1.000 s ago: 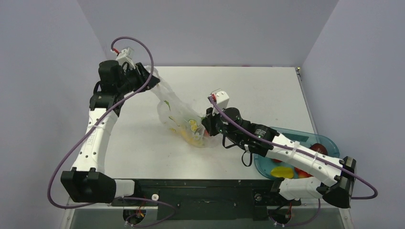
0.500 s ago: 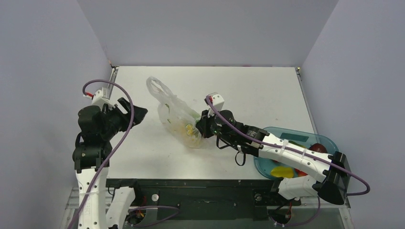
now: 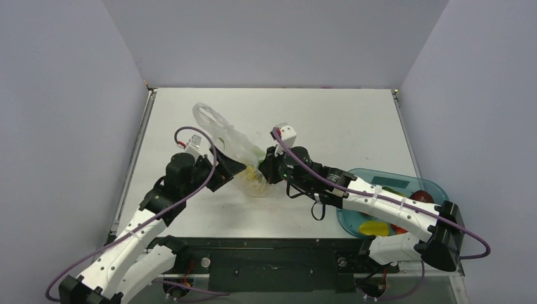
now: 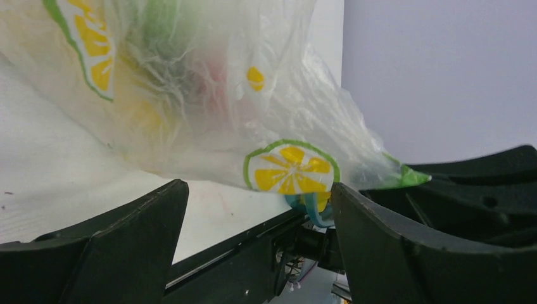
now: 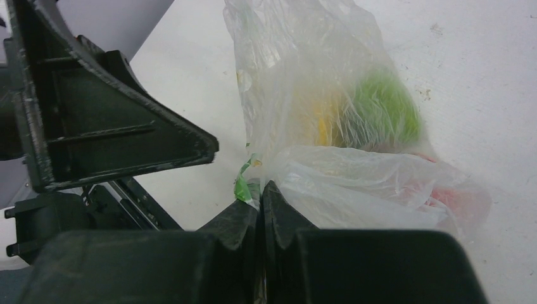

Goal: Take the fake fruits out of the plastic bag
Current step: Adjust the plastic bag at the center of the board.

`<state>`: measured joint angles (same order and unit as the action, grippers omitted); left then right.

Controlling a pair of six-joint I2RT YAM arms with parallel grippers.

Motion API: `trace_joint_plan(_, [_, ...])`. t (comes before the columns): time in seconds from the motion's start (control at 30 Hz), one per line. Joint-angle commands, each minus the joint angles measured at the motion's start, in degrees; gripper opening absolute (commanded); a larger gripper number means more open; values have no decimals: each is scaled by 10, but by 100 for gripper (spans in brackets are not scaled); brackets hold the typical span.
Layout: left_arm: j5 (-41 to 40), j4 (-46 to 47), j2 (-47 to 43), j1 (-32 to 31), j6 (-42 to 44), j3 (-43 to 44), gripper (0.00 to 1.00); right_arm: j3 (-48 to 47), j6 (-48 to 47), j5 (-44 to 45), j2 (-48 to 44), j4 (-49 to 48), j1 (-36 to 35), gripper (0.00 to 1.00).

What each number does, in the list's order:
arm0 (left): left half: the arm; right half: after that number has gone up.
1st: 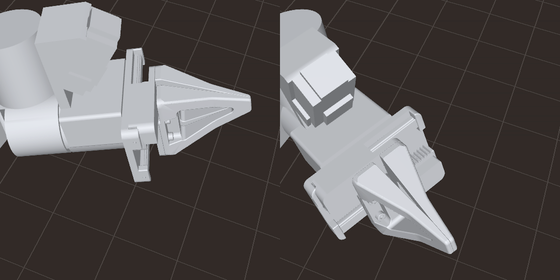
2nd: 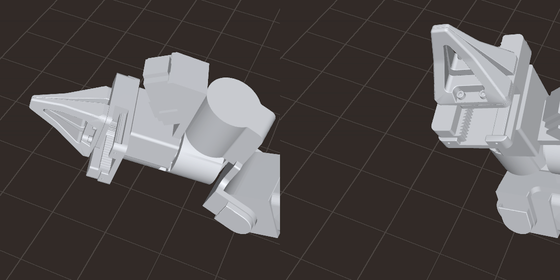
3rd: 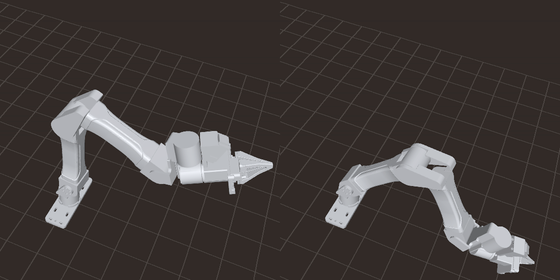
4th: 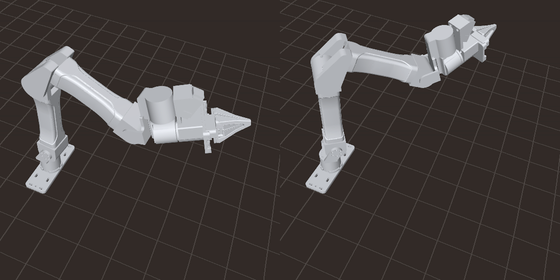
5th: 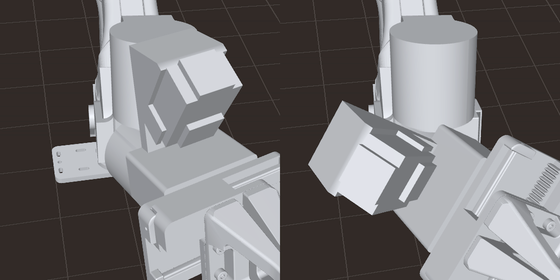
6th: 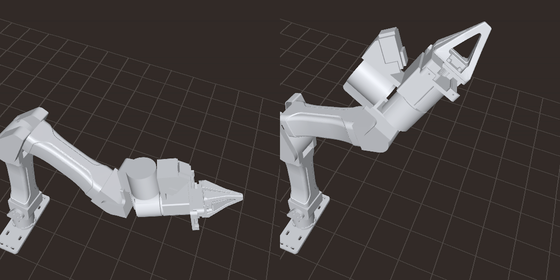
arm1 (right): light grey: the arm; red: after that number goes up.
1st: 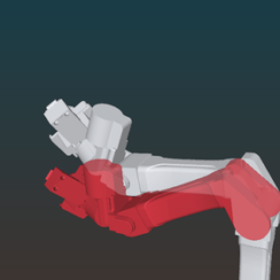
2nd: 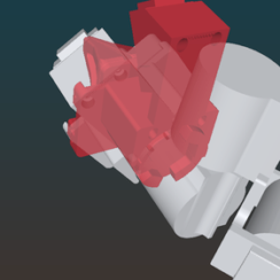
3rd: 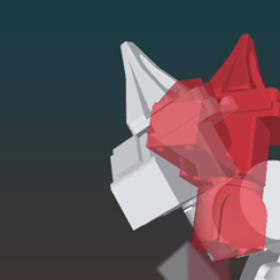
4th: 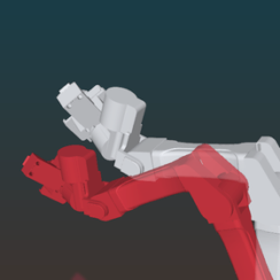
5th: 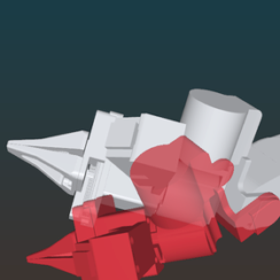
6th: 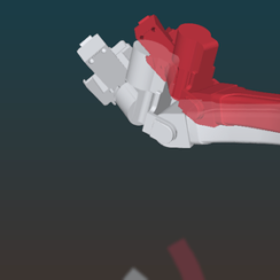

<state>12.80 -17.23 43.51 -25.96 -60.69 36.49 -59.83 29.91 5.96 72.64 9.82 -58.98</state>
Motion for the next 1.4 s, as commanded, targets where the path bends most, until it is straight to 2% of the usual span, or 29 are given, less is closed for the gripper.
trace_joint_plan(0.0, [-137,72,58,-39,-53,47,80,-3,11,-4,-8,-30,-7,0])
trace_joint_plan(0.23, [-221,95,85,-47,-113,39,80,2,14,1,-16,-32,-18,0])
trace_joint_plan(0.37, [-228,111,104,-47,-119,41,78,7,15,3,-18,-33,-21,0])
trace_joint_plan(0.47, [-212,120,114,-47,-115,36,66,11,17,4,-17,-40,-26,0])
trace_joint_plan(0.5, [-210,133,111,-47,-114,30,57,13,17,3,-17,-41,-27,0])
trace_joint_plan(0.53, [-207,142,107,-47,-112,18,51,14,17,1,-16,-41,-28,0])
trace_joint_plan(0.57, [-206,157,98,-47,-110,11,40,15,17,-3,-16,-41,-30,0])
trace_joint_plan(0.6, [-204,171,93,-46,-101,0,35,16,15,-5,-17,-39,-31,0])
trace_joint_plan(0.63, [-204,183,82,-45,-93,-4,26,16,13,-9,-16,-33,-32,2])
trace_joint_plan(0.7, [-197,195,67,-42,-66,-9,18,15,5,-11,-17,-18,-32,14])
trace_joint_plan(0.77, [-170,219,55,-34,-35,-19,10,7,-17,-16,-19,5,-32,30])
trace_joint_plan(0.83, [-130,244,44,-17,2,-31,0,-5,-39,-17,-26,33,-32,40])
trace_joint_plan(0.9, [-77,257,37,8,31,-36,0,-23,-60,-7,-36,66,-31,51])
trace_joint_plan(0.97, [-24,258,32,35,64,-37,0,-47,-77,-1,-41,98,-26,57])
trace_joint_plan(1.17, [151,246,63,108,174,-8,0,-114,-102,10,-37,132,9,63])
trace_joint_plan(1.27, [203,187,106,126,258,43,0,-132,-89,-2,-25,121,42,66])
trace_joint_plan(1.37, [235,118,132,130,312,81,0,-166,-87,39,12,120,51,66])
